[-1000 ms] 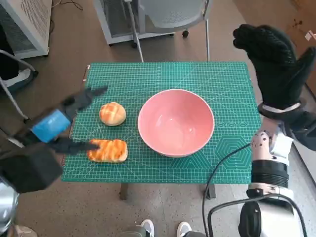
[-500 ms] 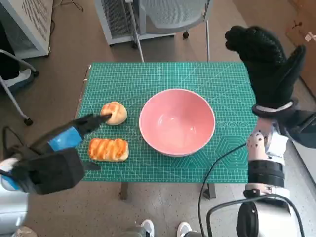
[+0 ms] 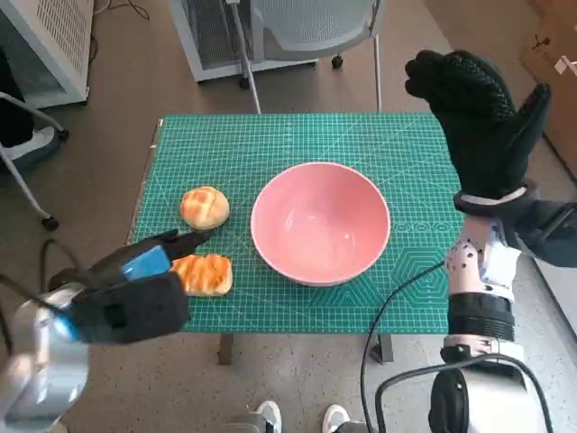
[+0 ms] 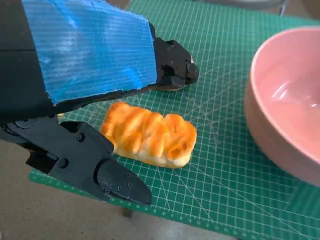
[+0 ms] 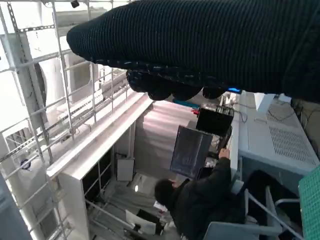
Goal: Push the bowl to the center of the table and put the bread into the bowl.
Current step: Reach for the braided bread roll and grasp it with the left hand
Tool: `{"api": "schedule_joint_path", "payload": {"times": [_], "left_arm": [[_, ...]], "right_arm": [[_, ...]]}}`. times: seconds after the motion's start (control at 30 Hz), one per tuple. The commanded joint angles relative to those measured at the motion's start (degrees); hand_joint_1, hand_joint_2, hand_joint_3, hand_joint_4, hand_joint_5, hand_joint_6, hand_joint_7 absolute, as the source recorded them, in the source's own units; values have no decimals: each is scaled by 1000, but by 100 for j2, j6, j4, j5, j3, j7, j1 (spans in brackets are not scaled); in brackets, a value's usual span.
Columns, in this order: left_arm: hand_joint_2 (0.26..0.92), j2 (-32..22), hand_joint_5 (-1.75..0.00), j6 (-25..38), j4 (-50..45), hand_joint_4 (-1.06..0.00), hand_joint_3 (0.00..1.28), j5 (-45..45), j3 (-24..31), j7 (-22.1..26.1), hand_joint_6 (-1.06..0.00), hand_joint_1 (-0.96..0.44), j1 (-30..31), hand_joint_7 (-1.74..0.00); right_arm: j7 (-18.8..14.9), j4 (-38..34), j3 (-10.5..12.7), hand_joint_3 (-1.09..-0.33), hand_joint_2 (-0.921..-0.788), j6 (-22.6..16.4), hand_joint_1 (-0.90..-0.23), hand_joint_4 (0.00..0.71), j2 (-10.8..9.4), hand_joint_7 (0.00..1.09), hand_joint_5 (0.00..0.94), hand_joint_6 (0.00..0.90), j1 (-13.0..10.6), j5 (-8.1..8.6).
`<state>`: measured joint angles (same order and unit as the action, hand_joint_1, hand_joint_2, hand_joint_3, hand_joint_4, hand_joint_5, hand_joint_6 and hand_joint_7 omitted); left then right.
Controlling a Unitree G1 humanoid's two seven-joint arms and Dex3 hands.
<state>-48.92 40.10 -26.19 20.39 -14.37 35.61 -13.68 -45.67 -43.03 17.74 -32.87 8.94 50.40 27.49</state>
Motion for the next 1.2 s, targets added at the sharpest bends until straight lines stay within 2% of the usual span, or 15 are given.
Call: {"api": "schedule_joint_path", "payload": {"times": [0.03,0.33,0.6,0.73,0.77,0.8,0.83,0.87,0.97,1.07,1.2], "left_arm": [[736,228,-8,-233,501,-123,8,297,-294,-190,-295,-177,-180,-23],[758,706,-16,-671,1643,-171,12,837,-710,-611,-354,-154,-482,-32],[804,1007,-30,-1079,2457,-312,19,1234,-908,-955,-495,-64,-658,-49],[839,1061,-45,-1354,2745,-475,19,1426,-956,-1114,-636,-15,-684,-65],[854,1066,-95,-1426,2804,-608,21,1462,-956,-1145,-708,1,-686,-87],[859,1055,-114,-1511,2849,-656,21,1505,-955,-1170,-734,7,-684,-94],[881,1049,-511,-1578,2884,-682,36,1537,-947,-1185,-692,5,-683,-444],[895,1028,-778,-1647,2895,-687,55,1571,-940,-1193,-653,3,-677,-679],[912,961,-1117,-1802,2853,-696,54,1654,-889,-1171,-666,2,-651,-885],[918,888,-1243,-1890,2754,-680,55,1669,-798,-1084,-686,2,-620,-944],[919,792,-1273,-1956,2517,-667,61,1564,-594,-907,-680,2,-549,-1004]], "right_arm": [[-86,-136,10,-698,-921,10,-659,360,-2,5,4,461,-47,31],[-107,-200,9,-696,-921,-43,-651,353,15,1,0,455,-42,-5],[-103,-159,12,-695,-921,-43,-648,349,30,0,0,454,-75,1],[-118,-137,11,-695,-921,-68,-648,349,25,0,0,454,-97,6],[-120,-136,11,-695,-921,-74,-648,349,24,1,0,454,-99,6],[-123,-129,12,-695,-921,-77,-648,349,24,1,0,454,-103,9],[-123,-126,12,-695,-921,-80,-648,349,23,1,0,455,-105,10],[-130,-117,13,-695,-921,-83,-648,350,23,1,1,456,-110,14],[-150,-93,15,-695,-921,-88,-647,350,21,2,1,457,-120,29],[-177,-82,24,-695,-921,-89,-647,350,18,2,1,458,-127,50],[-209,-87,36,-694,-921,-103,-647,350,15,2,0,458,-125,75]]}}
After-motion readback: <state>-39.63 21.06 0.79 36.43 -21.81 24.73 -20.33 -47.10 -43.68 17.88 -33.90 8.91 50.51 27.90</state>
